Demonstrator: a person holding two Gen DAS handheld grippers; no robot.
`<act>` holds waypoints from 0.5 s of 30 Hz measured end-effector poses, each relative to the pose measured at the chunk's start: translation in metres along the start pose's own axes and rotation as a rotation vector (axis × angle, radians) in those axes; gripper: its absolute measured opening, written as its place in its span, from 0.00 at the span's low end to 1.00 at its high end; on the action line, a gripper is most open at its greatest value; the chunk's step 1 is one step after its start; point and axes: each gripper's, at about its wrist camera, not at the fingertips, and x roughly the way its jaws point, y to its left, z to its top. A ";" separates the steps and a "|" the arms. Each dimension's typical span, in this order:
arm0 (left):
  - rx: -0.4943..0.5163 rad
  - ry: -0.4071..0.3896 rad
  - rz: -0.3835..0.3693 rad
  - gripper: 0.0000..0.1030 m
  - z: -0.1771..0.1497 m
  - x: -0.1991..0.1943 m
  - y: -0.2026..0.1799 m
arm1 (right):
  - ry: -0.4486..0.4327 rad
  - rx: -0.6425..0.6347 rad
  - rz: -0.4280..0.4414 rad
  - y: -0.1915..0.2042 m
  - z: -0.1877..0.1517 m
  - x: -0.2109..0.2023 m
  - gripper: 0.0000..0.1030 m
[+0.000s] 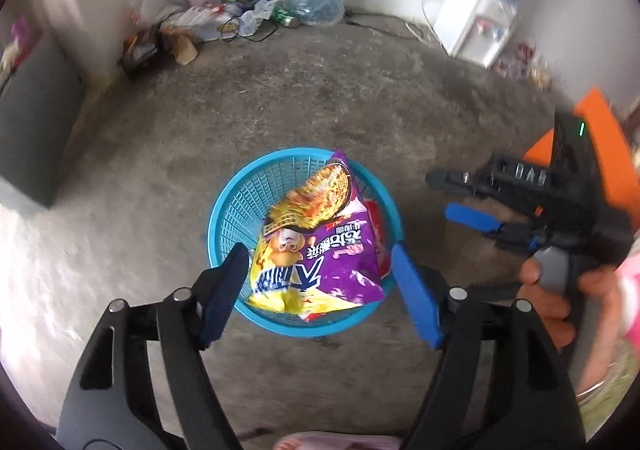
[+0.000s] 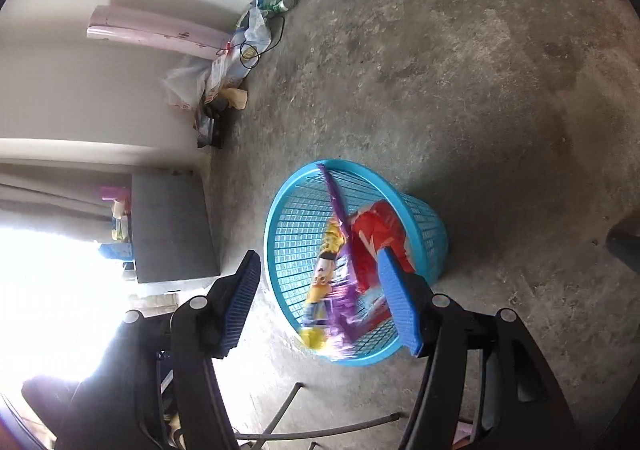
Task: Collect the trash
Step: 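Carry both bags over the blue wastebasket and open both tools to drop them, then move both tools back to the table toward the Pepsi bottle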
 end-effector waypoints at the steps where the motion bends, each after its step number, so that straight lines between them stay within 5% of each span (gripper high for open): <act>1: -0.034 -0.005 -0.011 0.67 0.000 -0.006 0.006 | -0.004 -0.004 -0.001 0.000 0.000 -0.001 0.58; 8: -0.160 -0.094 -0.025 0.67 -0.004 -0.083 0.041 | -0.068 -0.221 0.009 0.043 -0.015 -0.024 0.57; 15: -0.274 -0.232 0.071 0.70 -0.066 -0.221 0.090 | 0.103 -0.457 -0.105 0.096 -0.038 0.024 0.43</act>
